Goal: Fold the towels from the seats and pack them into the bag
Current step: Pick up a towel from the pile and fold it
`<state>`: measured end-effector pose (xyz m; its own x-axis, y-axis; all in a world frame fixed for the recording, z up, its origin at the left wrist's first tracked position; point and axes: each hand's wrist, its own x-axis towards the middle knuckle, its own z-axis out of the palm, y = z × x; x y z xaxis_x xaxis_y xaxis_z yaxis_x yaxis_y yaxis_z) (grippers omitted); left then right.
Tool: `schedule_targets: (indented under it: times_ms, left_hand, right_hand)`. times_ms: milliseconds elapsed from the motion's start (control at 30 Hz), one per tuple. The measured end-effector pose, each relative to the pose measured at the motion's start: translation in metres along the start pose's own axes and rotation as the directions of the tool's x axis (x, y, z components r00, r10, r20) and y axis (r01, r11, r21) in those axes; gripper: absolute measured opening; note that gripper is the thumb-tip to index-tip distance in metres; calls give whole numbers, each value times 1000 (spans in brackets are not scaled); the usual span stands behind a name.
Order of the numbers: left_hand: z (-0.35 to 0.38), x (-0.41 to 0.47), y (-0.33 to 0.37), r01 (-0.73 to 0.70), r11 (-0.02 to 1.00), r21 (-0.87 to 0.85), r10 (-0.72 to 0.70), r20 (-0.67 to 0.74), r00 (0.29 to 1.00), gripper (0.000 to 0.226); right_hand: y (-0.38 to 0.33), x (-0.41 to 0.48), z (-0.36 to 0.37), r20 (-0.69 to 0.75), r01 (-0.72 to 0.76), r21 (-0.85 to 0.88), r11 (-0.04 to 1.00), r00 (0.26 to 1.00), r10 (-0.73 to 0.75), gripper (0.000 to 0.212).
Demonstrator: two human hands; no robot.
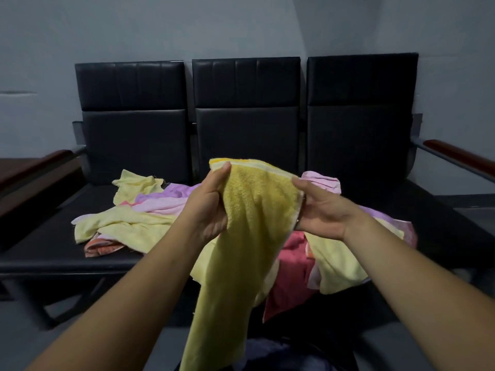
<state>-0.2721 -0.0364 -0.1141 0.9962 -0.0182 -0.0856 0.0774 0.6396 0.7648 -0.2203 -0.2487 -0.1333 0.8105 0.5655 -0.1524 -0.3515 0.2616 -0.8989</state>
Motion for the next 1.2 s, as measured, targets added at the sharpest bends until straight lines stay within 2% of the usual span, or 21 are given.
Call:
schedule_targets:
  times_ms: [67, 133, 167, 233, 300, 333, 367, 433, 500, 567, 633, 700, 733, 800, 867, 933, 1000, 1033, 1100, 1167, 1200]
  left_hand:
    - [-8, 0, 0, -19, 998, 63, 20, -18, 1000, 46]
    - [-22, 0, 3, -88, 966, 242, 87, 15, 996, 40]
    - [-30, -3, 5, -117, 924, 363, 96, 77, 992, 40]
    - [-48, -6, 8, -127, 785, 606, 6, 197, 980, 46]
    - [-62, -8, 5, -126, 636, 761, -51, 204, 978, 36]
    - [-66, -8, 1, -122, 597, 793, -27, 172, 985, 26]
    - [-70, -8, -3, -112, 595, 796, 3, 136, 991, 19]
    - [-74, -4, -13, -99, 642, 760, 72, 70, 995, 23]
    - [-75, 0, -24, -108, 723, 682, 160, -13, 987, 20]
    - [-72, 4, -30, -104, 827, 553, 191, -103, 976, 14]
    - [-67, 7, -32, -105, 899, 426, 183, -146, 972, 14]
    - [-63, 8, -31, -112, 931, 347, 173, -151, 973, 14]
    - [-62, 9, -30, -115, 937, 330, 169, -140, 976, 15]
    - [-65, 9, -29, -134, 929, 345, 167, -70, 983, 16]
    - [-71, 8, -27, -144, 896, 419, 134, 52, 990, 28]
    - [-80, 9, -25, -155, 781, 605, 105, 118, 988, 41]
    - [-85, 10, -24, -154, 640, 753, 127, 95, 987, 29]
    - [-87, 10, -24, -142, 606, 783, 146, 66, 987, 21]
    - [-85, 10, -24, -133, 608, 783, 195, 15, 981, 16]
    - [-82, 8, -24, -137, 679, 721, 238, -40, 970, 11]
    - [-80, 8, -24, -130, 728, 673, 234, -66, 970, 10]
  right_hand:
    - [9, 0, 1, -18, 65, -76, 995, 998, -67, 30]
    - [12, 4, 3, -122, 141, -126, 982, 980, -156, 32]
    - [12, 6, 3, -170, 173, -119, 978, 967, -192, 34]
    - [13, 7, 3, -229, 226, -87, 970, 943, -240, 40]
    - [16, 8, 4, -293, 234, -82, 969, 924, -248, 34]
    - [18, 8, 5, -330, 222, -77, 972, 914, -235, 30]
    - [21, 9, 4, -354, 205, -59, 977, 911, -213, 28]
    - [25, 8, 4, -351, 161, 25, 987, 925, -142, 27]
    - [29, 7, 3, -304, 167, 174, 971, 947, -108, 29]
    - [35, 5, -3, -239, 209, 271, 940, 960, -144, 35]
    - [46, 5, -8, -195, 186, 125, 974, 968, -160, 41]
    - [57, 9, -15, -207, 141, -101, 985, 965, -160, 49]
    - [60, 11, -18, -214, 136, -154, 979, 962, -168, 51]
    - [62, 14, -22, -241, 162, -188, 969, 949, -206, 47]
    - [60, 17, -24, -280, 202, -198, 959, 926, -253, 40]
    - [58, 20, -25, -326, 242, -154, 958, 903, -280, 32]
    - [56, 21, -22, -352, 253, -79, 964, 898, -264, 26]
    - [55, 20, -20, -356, 245, -36, 969, 903, -242, 22]
    - [52, 17, -17, -328, 230, 83, 970, 925, -191, 20]
    - [48, 12, -15, -242, 200, 149, 968, 957, -161, 27]
    - [48, 10, -14, -210, 185, 117, 976, 965, -158, 30]
